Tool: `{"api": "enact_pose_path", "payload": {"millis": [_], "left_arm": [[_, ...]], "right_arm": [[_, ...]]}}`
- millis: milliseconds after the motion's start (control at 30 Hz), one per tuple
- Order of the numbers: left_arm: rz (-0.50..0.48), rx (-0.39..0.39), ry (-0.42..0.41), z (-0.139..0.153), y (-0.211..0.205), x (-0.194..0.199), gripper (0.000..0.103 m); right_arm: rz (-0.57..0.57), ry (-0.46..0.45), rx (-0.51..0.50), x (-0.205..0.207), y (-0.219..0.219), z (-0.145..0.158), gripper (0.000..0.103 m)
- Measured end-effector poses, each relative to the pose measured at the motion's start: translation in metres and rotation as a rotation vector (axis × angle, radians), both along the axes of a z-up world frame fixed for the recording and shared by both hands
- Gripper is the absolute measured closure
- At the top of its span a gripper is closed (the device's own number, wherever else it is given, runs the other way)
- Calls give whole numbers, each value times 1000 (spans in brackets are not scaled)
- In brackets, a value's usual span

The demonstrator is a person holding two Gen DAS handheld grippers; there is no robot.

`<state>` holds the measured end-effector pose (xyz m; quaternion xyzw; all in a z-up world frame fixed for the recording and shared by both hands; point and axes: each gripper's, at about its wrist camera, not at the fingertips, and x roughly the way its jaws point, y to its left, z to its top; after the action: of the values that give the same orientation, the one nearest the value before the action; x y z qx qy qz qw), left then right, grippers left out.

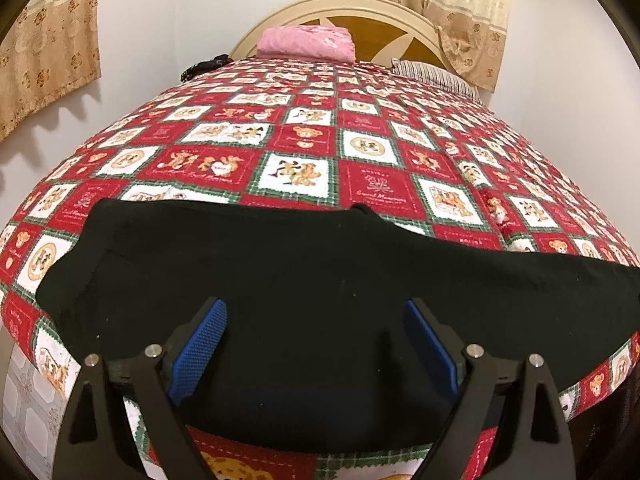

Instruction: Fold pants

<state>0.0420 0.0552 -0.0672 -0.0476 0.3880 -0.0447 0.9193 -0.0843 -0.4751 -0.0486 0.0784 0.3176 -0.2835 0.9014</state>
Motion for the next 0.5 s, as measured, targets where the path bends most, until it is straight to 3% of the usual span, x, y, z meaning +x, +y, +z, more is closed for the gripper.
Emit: {"api": "enact_pose_path", "payload": {"millis": [33, 100, 200, 400, 467, 500], "left_arm": [[3, -5, 4, -1, 1, 0, 10], [8, -14, 14, -3, 3, 1, 10], [13, -24, 25, -4, 6, 2, 10], [21, -26, 19, -3, 10, 0, 10], [22, -29, 22, -3, 10, 0, 10], [20, -31, 22, -3, 10, 0, 10]], "right_arm": [[8, 2, -3, 1, 2, 1, 62], [19, -2, -3, 2, 4, 1, 70], [11, -31, 22, -2, 0, 1, 76], [14, -163, 175, -22, -23, 1, 75], [-15, -183, 197, -31, -31, 0, 72], [-29, -191, 199, -35, -33, 0, 62]]}}
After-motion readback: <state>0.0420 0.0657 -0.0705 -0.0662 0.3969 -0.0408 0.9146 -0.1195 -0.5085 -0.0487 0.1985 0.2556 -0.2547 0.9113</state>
